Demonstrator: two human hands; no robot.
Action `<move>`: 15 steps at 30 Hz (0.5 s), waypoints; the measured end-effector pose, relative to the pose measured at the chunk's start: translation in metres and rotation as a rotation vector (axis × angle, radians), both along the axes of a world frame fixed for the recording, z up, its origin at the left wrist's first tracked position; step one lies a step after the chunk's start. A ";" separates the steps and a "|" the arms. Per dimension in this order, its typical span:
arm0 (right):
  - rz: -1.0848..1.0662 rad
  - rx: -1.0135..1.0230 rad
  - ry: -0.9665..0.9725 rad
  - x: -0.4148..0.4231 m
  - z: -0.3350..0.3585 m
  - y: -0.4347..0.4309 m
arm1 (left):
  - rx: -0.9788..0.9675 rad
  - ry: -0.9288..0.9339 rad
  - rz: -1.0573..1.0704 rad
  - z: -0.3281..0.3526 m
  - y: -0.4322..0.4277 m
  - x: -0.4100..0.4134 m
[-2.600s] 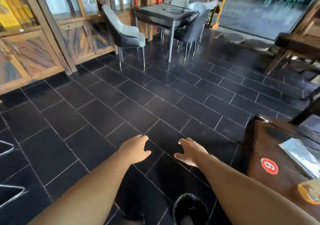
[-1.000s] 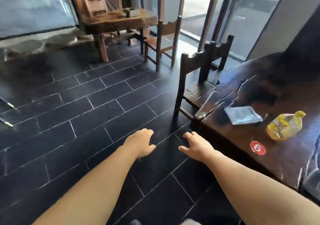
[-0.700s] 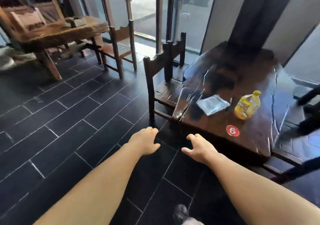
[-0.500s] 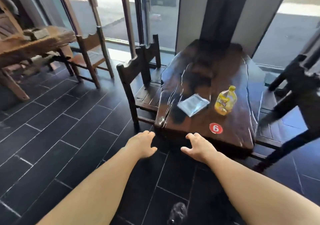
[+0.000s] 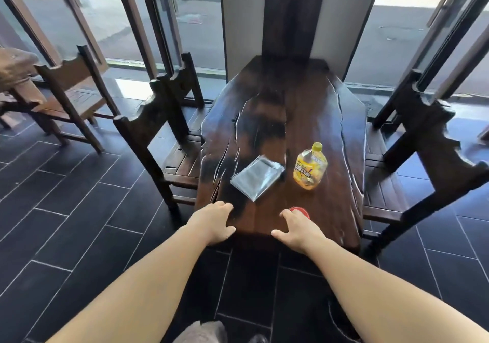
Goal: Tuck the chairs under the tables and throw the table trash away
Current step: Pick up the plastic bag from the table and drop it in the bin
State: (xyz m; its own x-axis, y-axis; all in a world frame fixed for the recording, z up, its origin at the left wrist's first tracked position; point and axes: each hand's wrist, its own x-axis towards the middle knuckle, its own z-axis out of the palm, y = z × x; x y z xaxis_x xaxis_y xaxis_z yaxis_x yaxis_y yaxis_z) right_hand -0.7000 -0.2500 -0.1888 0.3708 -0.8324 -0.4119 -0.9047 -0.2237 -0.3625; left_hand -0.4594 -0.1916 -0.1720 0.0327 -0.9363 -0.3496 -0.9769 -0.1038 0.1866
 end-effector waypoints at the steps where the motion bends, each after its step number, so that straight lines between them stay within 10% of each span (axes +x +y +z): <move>1: -0.010 0.000 -0.002 -0.002 0.000 -0.008 | 0.007 -0.003 -0.018 -0.002 -0.010 -0.002; 15: -0.149 0.130 0.021 0.042 -0.038 -0.117 | 0.099 0.042 -0.125 -0.049 -0.158 0.034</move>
State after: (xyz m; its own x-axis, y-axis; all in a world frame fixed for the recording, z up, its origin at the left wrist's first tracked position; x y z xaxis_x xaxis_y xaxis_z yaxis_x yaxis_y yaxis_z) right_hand -0.6581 -0.3672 -0.2270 0.2373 -0.8168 -0.5259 -0.9320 -0.0388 -0.3604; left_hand -0.4254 -0.3495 -0.2209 -0.0990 -0.8931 -0.4389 -0.9749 -0.0014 0.2226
